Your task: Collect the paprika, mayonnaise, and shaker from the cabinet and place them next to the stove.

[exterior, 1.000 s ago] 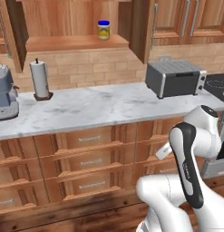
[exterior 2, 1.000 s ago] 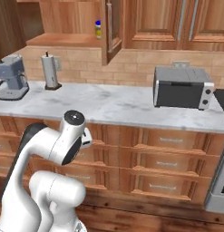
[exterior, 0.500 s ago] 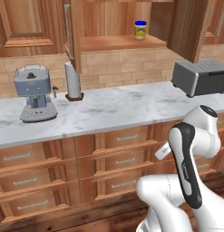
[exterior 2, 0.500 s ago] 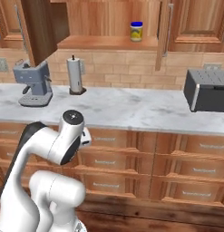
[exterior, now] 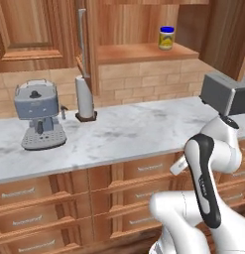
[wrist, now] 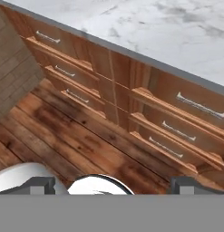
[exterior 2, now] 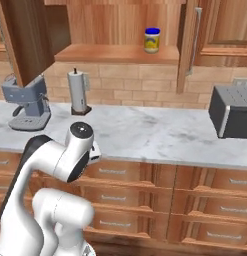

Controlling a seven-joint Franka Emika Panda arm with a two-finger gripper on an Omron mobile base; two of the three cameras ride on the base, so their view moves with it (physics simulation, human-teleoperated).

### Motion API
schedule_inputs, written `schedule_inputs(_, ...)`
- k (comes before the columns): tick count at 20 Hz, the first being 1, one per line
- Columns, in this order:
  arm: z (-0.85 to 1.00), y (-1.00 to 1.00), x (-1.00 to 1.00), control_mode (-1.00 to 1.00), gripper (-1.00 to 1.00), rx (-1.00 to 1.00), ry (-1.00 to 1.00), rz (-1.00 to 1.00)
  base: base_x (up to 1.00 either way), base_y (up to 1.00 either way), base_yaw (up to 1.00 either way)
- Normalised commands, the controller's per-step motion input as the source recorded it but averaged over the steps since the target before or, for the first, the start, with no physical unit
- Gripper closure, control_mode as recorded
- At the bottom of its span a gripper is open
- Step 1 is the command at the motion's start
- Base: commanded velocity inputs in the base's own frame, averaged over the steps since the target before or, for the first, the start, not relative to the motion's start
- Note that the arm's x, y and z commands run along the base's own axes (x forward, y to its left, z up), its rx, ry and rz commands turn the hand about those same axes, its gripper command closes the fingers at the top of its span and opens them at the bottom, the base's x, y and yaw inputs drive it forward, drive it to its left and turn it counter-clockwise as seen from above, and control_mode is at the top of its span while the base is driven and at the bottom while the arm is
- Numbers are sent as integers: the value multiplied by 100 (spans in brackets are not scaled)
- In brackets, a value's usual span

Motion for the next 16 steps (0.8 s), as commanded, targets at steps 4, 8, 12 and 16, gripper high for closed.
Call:
schedule_inputs(4, 0, 0, 0, 100, -100, 0, 0, 0, 59, -6, 0)
schedule_inputs(8, 0, 0, 0, 100, -100, 0, 0, 0, 58, -29, 0)
schedule_inputs(12, 0, 0, 0, 100, -100, 0, 0, 0, 64, -33, 0)
schedule_inputs(16, 0, 0, 0, 100, -100, 0, 0, 0, 68, -26, 0)
